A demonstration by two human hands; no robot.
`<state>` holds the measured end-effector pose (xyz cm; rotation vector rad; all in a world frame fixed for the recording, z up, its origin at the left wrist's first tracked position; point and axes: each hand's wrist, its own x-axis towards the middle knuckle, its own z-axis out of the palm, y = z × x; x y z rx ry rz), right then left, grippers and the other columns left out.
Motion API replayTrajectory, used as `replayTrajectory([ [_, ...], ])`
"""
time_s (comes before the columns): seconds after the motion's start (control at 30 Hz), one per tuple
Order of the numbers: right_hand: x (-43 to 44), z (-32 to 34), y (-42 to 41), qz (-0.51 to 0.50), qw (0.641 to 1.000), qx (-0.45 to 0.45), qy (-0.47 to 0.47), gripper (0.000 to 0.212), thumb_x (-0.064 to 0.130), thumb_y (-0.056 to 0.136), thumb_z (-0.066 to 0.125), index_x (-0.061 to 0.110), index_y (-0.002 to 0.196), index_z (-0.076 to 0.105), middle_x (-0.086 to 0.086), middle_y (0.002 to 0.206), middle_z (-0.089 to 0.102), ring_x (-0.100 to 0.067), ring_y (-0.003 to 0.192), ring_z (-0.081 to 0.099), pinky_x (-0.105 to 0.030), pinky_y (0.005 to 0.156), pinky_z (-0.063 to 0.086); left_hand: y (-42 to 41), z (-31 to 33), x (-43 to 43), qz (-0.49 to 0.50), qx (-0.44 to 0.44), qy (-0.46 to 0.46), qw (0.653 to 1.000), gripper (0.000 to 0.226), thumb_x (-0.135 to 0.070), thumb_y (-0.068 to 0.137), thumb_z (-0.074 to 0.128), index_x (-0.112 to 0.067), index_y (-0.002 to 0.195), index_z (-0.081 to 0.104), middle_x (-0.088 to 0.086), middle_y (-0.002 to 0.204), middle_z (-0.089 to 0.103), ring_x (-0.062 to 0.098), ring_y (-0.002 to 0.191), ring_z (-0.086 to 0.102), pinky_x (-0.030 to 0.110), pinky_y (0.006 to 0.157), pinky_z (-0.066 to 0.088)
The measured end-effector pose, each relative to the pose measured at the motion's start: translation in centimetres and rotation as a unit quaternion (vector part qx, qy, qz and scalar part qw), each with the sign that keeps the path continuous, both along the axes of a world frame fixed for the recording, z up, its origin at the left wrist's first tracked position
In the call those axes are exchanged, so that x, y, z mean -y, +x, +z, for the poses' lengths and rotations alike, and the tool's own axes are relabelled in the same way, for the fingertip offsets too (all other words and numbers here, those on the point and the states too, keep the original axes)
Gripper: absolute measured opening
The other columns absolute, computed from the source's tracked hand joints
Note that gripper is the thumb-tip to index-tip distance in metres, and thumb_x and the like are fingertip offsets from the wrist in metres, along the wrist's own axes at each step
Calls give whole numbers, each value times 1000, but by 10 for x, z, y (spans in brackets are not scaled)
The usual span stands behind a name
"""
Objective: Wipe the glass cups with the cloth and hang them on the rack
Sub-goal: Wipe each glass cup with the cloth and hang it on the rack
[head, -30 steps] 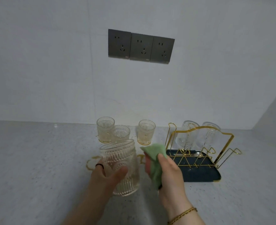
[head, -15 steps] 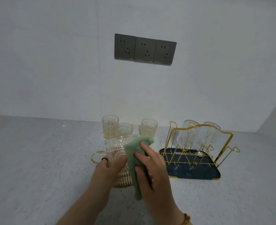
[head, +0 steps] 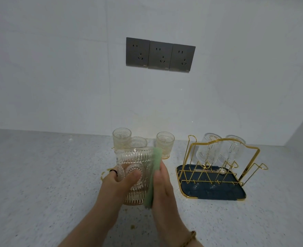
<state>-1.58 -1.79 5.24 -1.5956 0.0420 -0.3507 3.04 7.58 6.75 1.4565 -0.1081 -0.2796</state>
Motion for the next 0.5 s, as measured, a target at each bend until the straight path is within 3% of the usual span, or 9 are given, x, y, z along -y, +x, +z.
replayTrajectory([
  [0.07,-14,-11,-1,-80,983,92,-139,56,69,81,29,55,133,13,17,149,22,4,132,28,-16,106,32,4,2,1,-14,6,1,1000,51,-35,54,80,-5,90,59,10,81,66,25,73,62,32,61,47],
  [0.13,-15,-19,0,-110,954,156,-232,50,64,87,21,58,133,5,24,150,1,6,138,6,-8,109,14,8,2,3,-29,18,10,999,66,-40,43,78,-1,93,61,11,80,66,25,70,63,31,60,47],
  [0.2,-6,-12,3,-99,963,154,-197,49,59,89,24,53,135,9,21,150,13,6,137,14,-13,110,21,8,2,3,-36,19,9,999,69,-40,45,81,0,98,62,15,85,68,30,75,65,37,65,52],
  [0.27,7,0,10,-11,997,82,-11,41,51,87,31,45,128,31,11,131,49,-2,120,48,-26,99,44,5,0,4,-32,22,22,999,68,-44,50,76,-1,99,60,14,89,67,35,83,65,48,75,53],
  [0.33,20,1,15,47,994,24,97,44,47,85,30,30,120,51,-6,113,63,-20,105,62,-44,90,51,2,-2,7,-21,19,39,999,58,-49,53,80,-7,88,59,12,86,63,36,87,62,48,78,52],
  [0.4,20,-2,15,30,995,3,99,50,51,83,30,23,118,54,-12,113,63,-27,104,62,-52,90,49,1,0,9,-15,8,34,999,50,-47,54,82,-15,83,58,10,86,65,35,86,63,46,78,51],
  [0.47,7,-11,11,-20,998,26,46,55,59,79,33,35,128,41,-3,127,55,-17,111,58,-45,92,50,4,0,9,-12,-7,24,1000,47,-41,59,80,-12,90,59,9,85,66,30,81,63,42,75,53],
  [0.5,-1,-16,8,-49,997,58,-21,58,65,78,34,46,133,29,5,139,43,-11,122,49,-39,99,45,5,0,9,-5,-11,17,1000,38,-33,69,75,-8,93,60,9,83,65,27,77,63,38,69,51],
])
